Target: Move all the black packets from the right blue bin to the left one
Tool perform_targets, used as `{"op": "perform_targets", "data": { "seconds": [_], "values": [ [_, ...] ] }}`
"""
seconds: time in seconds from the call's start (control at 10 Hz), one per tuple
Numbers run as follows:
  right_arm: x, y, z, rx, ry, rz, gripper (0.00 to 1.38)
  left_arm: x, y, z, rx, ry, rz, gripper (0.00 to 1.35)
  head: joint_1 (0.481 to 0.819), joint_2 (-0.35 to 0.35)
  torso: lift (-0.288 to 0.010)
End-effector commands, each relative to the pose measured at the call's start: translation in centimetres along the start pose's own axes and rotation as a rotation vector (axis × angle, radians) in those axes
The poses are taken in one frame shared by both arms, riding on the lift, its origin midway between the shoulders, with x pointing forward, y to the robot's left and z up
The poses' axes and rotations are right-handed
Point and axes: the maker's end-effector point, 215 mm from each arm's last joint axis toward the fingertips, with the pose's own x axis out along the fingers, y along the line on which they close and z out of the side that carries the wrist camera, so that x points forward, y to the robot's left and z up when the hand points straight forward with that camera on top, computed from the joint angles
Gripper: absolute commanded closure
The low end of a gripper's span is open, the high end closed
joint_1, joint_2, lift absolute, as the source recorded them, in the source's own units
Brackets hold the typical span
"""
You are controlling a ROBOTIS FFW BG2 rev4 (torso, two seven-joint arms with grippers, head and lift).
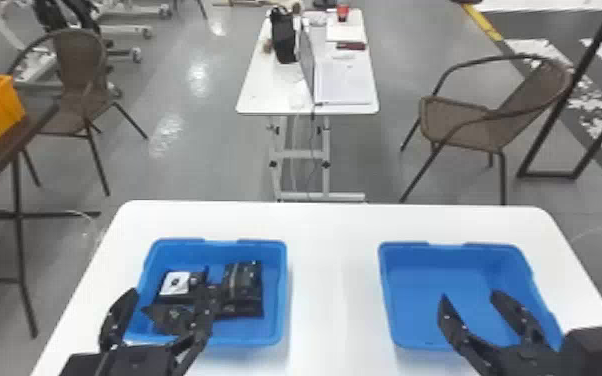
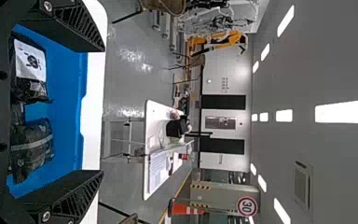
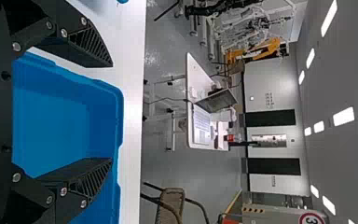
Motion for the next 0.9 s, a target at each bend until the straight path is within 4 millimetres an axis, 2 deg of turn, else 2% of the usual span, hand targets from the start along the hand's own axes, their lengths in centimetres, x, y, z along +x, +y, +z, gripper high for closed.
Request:
{"op": "perform_targets", "data": {
  "seconds": [0.0, 0.8],
  "values": [
    [-0.05, -0.04, -0.10, 0.001, 0.002, -0.002, 0.34, -0.06, 0.07, 0.01, -0.004, -0.001, 0.003, 0.09, 0.695, 0.037, 0.000],
    [-0.19, 0.07, -0.32, 0.011, -0.001, -0.004, 0.34, 0.00, 0.00, 0.40, 0.003, -0.013, 0.001, 0.10, 0.695, 0.039, 0.000]
  ]
}}
